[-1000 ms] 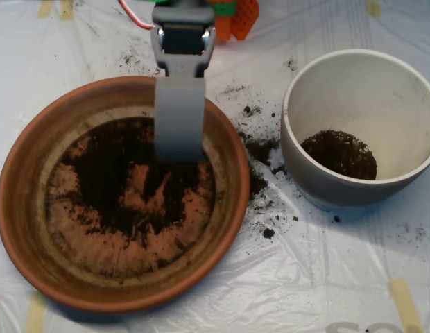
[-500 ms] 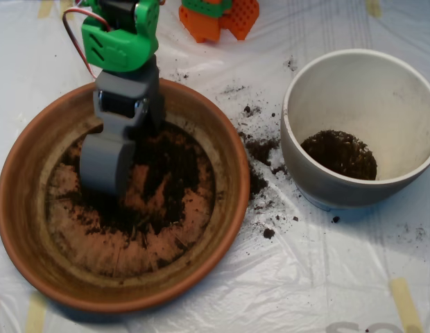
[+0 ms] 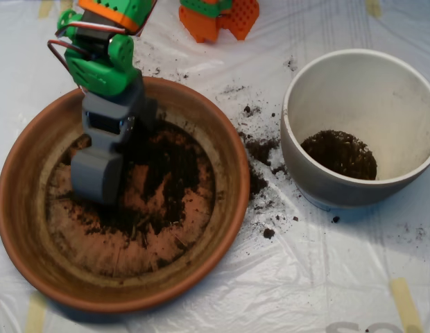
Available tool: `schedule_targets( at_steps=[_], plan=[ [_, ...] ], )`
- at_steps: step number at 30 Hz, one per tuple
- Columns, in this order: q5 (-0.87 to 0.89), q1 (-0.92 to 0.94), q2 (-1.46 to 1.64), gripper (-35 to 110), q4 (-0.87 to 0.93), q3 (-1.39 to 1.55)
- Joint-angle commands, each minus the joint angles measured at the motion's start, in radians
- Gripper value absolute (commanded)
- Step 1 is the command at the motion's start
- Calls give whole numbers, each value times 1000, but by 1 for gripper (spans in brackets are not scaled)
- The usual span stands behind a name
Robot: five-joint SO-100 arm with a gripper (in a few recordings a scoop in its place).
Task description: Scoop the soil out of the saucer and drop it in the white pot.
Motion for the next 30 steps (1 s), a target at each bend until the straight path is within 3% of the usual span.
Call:
schedule_targets(
  at_steps=[1, 13, 30],
  plan=[
    [-11, 2, -12, 49, 23, -121],
    [-52, -18, -100, 40, 32, -183],
    [-54, 9, -51, 12, 6, -192]
  ],
)
